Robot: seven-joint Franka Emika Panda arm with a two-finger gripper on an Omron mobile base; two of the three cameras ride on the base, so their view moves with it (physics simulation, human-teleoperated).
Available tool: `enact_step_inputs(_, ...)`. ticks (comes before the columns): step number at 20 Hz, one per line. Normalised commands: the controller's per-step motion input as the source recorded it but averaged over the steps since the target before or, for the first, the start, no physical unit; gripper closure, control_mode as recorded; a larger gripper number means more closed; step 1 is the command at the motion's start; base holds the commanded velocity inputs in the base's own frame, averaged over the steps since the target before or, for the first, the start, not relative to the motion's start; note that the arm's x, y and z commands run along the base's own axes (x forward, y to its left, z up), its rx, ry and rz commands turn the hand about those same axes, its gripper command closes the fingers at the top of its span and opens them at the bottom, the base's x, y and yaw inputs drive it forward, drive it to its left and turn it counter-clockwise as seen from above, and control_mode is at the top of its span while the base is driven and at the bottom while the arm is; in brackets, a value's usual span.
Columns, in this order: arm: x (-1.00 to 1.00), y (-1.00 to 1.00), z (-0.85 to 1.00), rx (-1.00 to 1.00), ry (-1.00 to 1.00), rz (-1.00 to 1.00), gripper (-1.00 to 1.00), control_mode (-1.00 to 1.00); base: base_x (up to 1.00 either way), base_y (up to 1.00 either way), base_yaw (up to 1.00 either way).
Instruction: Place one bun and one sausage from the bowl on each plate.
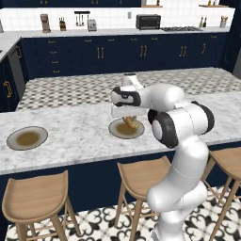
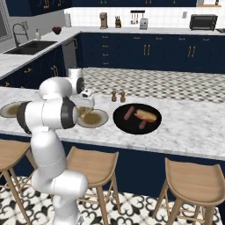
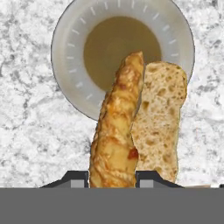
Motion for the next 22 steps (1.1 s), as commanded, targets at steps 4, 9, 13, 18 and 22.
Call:
enact_step_inputs(4, 0.51, 0.39, -0.26, 0.00, 0.00, 0.01, 1.00, -1.00, 0.00, 0.00, 0.00)
enact_step_inputs(9, 0.33, 0.04, -0.41, 0.00, 0.00, 0.14, 1.00, -1.00, 0.00, 0.00, 0.00)
enact_step_inputs(13, 0.21, 0.12, -0.41, -0.01, 0.00, 0.08, 1.00, -1.00, 0.00, 0.00, 0.00)
enact_step_inputs(18, 0.29, 0.15, -0.32, 0.00, 0.00, 0.05, 1.00, -1.00, 0.00, 0.00, 0.00)
enact_step_inputs(22, 0.27, 0.04, -0.31, 0.00, 0.00, 0.01, 1.00, -1.00, 0.00, 0.00, 0.00)
